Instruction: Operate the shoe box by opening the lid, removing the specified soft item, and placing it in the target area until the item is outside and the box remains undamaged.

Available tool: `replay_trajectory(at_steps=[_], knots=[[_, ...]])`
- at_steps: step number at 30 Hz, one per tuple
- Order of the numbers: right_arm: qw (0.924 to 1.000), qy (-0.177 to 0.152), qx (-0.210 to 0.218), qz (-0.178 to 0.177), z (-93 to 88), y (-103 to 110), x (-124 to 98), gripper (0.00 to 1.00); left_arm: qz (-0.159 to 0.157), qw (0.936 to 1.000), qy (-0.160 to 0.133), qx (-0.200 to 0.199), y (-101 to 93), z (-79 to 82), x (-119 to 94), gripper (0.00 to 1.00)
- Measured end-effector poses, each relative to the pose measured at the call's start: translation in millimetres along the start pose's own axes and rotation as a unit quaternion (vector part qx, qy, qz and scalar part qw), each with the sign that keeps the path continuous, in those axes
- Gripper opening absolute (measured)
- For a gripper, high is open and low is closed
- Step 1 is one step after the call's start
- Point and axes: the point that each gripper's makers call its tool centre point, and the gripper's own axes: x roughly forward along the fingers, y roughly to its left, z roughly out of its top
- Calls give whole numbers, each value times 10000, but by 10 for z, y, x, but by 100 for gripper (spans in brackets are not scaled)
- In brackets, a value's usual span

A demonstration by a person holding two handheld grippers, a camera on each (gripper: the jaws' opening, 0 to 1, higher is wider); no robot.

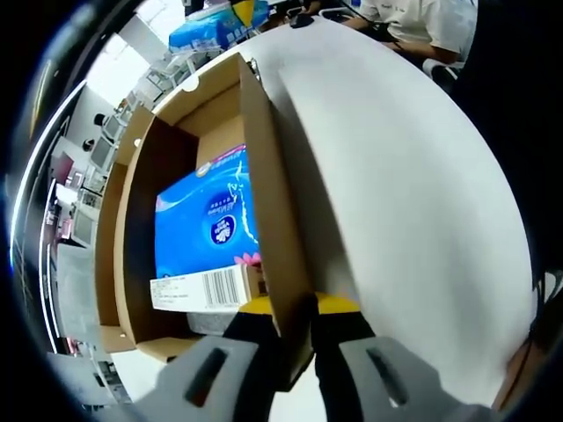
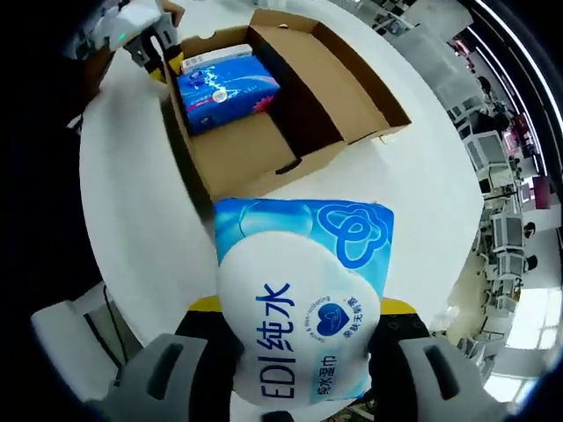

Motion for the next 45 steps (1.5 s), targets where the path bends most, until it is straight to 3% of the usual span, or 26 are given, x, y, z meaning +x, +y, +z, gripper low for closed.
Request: replay_trajectory(at_steps=[18,23,29,35,45], knots=[[9957,-29,-901,227,-22,-92,201,60,-14,10000,-4,-14,7,-7,-7,10],[9952,-119,-922,307,-13,-124,233,60,-14,10000,1,-20,7,-8,-8,10],[9868,-141,-1538,480,-73,-147,332,60,-18,10000,16,-36,9,-9,-6,10],[9851,-190,-1628,531,-122,-200,439,60,-14,10000,34,-45,8,-7,-4,10],[9728,-403,-2137,798,-93,-127,559,60,-4,10000,68,-56,4,-12,-6,10]])
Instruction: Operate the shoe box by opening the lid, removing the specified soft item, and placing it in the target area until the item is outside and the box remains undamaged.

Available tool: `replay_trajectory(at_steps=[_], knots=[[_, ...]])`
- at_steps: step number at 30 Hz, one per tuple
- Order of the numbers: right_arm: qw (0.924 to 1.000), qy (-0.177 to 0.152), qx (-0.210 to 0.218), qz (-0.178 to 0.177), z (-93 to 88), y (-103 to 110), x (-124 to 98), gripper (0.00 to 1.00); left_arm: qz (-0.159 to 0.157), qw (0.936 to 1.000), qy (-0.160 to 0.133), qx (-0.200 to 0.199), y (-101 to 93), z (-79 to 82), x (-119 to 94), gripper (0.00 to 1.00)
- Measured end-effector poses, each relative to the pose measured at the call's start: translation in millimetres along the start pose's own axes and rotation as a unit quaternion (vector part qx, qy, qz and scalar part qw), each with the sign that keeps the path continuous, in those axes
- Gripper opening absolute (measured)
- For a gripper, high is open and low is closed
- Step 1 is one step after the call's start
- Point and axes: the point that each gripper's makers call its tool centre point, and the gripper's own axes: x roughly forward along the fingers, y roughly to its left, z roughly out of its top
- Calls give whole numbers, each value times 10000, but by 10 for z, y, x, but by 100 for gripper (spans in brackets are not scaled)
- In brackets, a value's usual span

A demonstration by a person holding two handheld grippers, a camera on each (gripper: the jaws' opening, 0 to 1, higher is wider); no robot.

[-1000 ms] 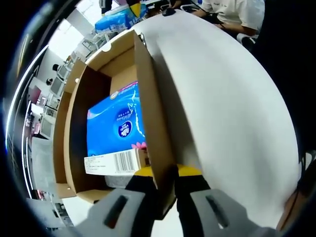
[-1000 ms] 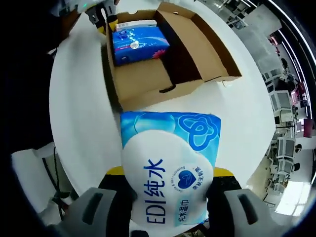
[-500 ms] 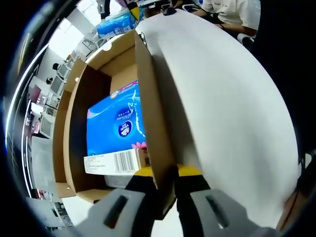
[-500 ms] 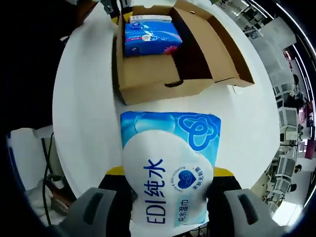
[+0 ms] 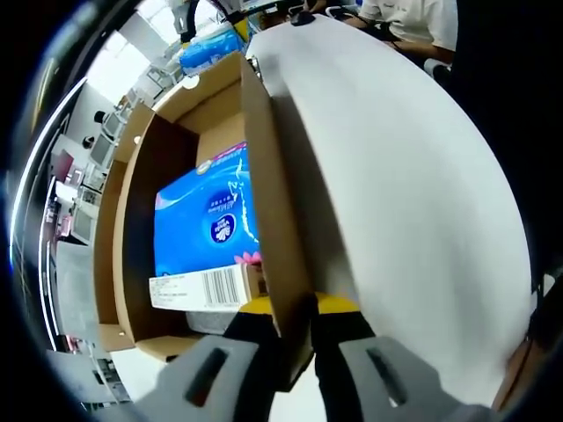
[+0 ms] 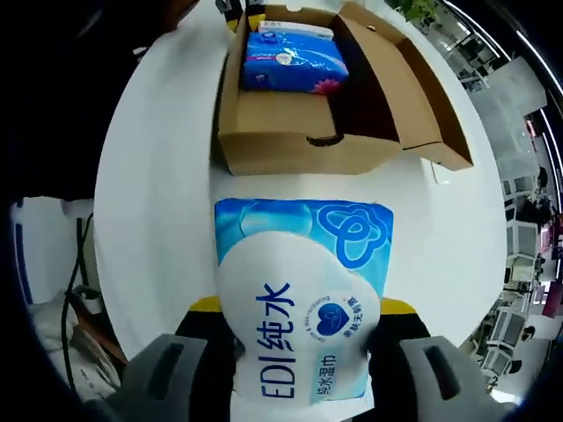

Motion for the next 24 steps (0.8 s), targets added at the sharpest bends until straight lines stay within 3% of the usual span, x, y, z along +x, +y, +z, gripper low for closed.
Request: replay_trajectory(at_steps=[24], knots=[[9990,-125,-349,268,-21,-52,284,60,16,9999,107,39,-20,13,3,11]])
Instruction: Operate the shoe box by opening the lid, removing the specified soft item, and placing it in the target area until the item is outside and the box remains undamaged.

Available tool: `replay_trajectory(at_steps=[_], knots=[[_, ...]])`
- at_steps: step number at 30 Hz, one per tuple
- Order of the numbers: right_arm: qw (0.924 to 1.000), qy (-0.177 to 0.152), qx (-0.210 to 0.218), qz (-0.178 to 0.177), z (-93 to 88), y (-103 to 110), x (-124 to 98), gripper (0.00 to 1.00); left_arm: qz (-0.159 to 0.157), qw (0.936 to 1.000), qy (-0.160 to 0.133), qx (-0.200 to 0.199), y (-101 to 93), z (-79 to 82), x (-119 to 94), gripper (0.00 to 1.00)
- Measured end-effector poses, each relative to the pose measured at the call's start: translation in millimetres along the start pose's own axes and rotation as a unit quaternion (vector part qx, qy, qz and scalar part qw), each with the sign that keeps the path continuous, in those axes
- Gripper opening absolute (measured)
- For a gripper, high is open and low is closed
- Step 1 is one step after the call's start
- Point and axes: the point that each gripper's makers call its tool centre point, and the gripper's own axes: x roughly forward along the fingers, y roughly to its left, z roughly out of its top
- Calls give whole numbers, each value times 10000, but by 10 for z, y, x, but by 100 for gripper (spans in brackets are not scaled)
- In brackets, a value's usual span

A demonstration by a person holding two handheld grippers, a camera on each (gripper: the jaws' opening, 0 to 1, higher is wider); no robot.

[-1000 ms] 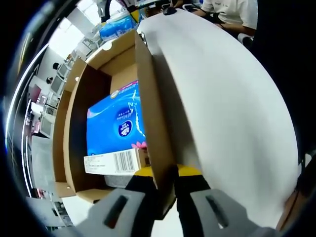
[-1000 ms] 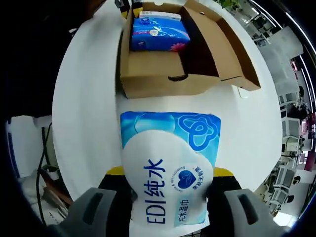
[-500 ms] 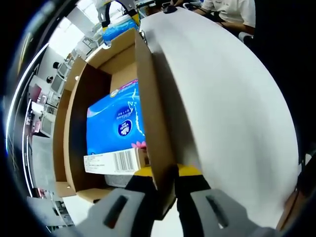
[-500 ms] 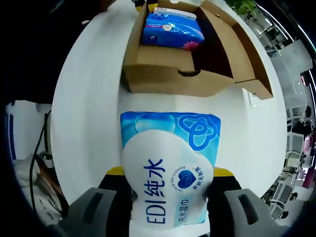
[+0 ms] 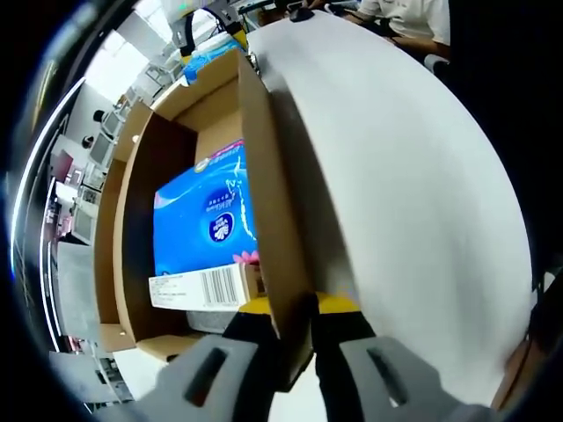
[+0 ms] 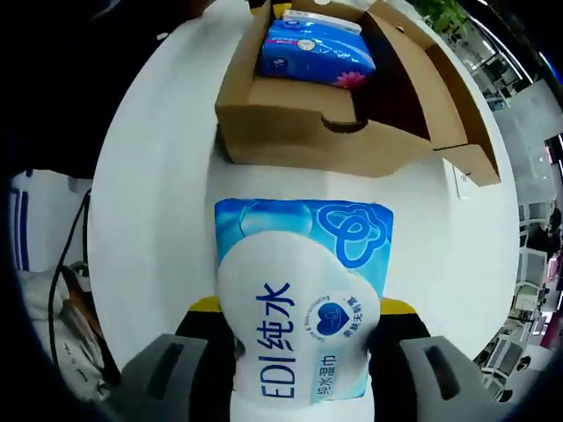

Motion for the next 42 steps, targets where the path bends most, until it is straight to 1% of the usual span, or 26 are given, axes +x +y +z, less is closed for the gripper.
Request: replay_trajectory(at_steps=[4,6,8,13,16,21,25,31,35,37,42], knots=[[9999,-2,-140,61,-21,30,36,60,-1,10000,1,-4,0,-1,-1,11],[9999,-16,-92,90,-33,23,56,60,0,10000,18,-9,1,-2,2,11],[9999,-26,-141,82,-37,14,71,60,14,10000,56,-2,2,-7,6,11],[9997,-84,-140,160,-3,24,109,60,8,10000,47,-10,9,-16,6,11],[9996,-29,-210,198,-8,39,157,60,9,10000,52,-12,14,-18,8,11],[9994,115,-217,257,-76,27,226,60,13,10000,57,-8,14,-21,9,11],[9992,96,-278,273,-79,21,220,60,13,10000,55,-5,18,-23,10,11],[9992,120,-231,307,-86,18,224,61,15,10000,89,8,30,-33,16,11],[9992,139,-215,293,-91,14,224,62,15,10000,88,5,30,-34,15,11],[9994,154,-131,264,-97,4,219,62,17,10000,86,4,22,-30,13,11],[9995,121,-167,224,-93,0,204,62,21,10000,86,2,19,-28,12,11]])
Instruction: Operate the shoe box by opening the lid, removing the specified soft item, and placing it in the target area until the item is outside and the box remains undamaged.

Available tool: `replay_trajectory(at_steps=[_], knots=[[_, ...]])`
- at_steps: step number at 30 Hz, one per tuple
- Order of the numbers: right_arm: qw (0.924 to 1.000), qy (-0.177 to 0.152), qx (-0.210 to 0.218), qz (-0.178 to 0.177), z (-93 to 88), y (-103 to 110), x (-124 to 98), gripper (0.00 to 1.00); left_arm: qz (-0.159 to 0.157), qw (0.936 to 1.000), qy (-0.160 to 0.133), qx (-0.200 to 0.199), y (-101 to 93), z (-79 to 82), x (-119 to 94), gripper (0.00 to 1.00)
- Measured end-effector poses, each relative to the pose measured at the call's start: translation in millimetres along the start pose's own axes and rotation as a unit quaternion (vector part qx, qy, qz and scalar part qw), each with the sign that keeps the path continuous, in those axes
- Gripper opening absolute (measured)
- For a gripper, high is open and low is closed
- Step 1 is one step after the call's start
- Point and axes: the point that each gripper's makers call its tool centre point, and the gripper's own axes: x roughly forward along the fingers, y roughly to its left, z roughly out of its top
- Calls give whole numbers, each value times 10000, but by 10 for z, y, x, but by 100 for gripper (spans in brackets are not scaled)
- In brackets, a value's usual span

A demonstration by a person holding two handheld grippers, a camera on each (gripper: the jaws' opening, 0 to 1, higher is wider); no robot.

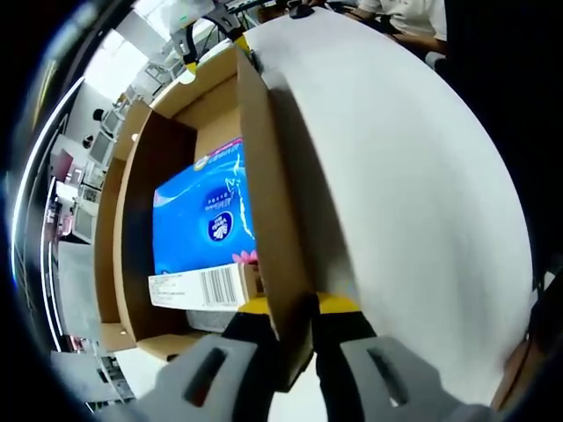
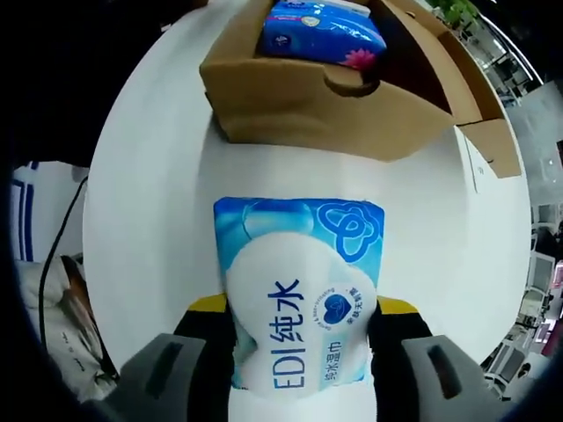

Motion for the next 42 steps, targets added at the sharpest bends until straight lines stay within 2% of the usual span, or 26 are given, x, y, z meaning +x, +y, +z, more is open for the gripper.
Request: replay_trajectory(at_steps=[11,17,20,27,32,39,42], knots=[[10000,27,49,-27,10,2,-21,63,13,10000,6,1,3,-5,1,12],[9997,79,226,-50,-4,-1,-26,67,20,10000,8,-2,-5,-1,0,12],[9998,78,164,-49,-8,13,-25,69,22,10000,10,-2,-4,-1,0,12],[9994,112,329,-10,-45,54,-4,82,32,10000,20,-13,-3,0,1,12],[9993,57,360,-63,-16,48,-20,86,42,10000,45,-2,2,-5,3,12],[9991,74,374,-200,-28,-7,-33,85,54,10000,80,11,1,-6,6,13],[9983,4,528,-249,-28,-26,-44,84,59,9999,88,10,1,-7,6,13]])
